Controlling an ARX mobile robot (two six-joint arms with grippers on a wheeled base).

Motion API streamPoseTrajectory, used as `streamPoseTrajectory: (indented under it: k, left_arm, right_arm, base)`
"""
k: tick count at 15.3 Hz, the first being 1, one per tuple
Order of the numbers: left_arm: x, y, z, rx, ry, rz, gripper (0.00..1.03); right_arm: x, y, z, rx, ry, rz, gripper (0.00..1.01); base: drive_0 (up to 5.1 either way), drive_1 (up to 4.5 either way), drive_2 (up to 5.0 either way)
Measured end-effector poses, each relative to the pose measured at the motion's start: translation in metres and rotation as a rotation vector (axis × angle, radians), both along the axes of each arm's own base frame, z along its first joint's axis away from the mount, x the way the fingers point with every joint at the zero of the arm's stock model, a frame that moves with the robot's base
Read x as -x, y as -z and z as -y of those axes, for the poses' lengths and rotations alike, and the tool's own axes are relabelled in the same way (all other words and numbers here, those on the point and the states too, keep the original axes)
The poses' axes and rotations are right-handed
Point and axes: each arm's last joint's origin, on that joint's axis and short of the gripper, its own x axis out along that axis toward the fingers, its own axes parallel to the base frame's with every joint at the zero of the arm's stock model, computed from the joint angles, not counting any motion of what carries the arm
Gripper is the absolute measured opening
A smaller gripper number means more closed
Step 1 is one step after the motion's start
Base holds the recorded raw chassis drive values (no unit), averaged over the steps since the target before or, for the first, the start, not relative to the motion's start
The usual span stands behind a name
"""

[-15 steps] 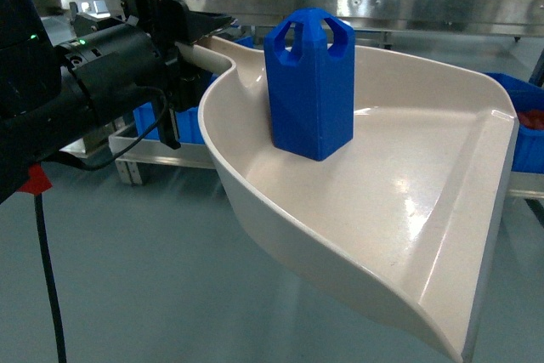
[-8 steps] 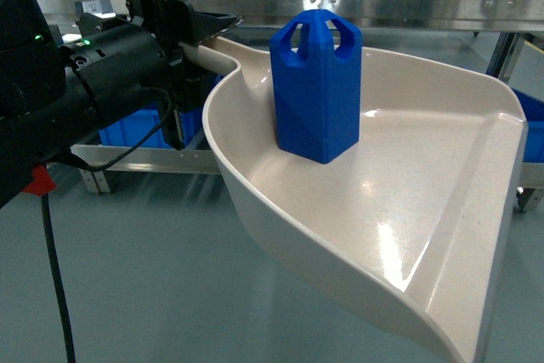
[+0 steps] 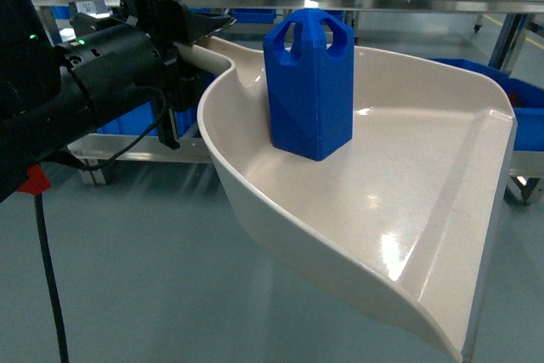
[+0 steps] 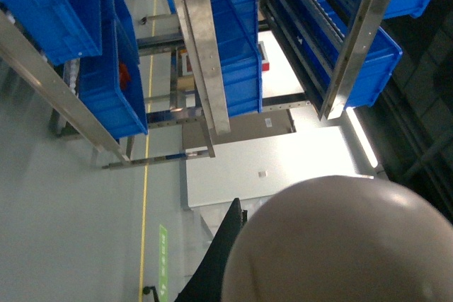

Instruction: Place part in tray to right shelf

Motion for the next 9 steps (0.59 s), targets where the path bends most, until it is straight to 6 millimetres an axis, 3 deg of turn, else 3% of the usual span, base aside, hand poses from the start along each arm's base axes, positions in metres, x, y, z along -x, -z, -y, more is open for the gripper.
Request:
streamPoseTrajectory:
  k: [9]
  left_arm:
    - [0.0, -0.0001, 0.0, 0.0, 0.0, 0.001, 0.12]
  right_arm:
    - [0.0, 0.0001, 0.0, 0.0, 0.0, -0.001, 0.98]
  base:
    - [0.0, 0.0, 0.0]
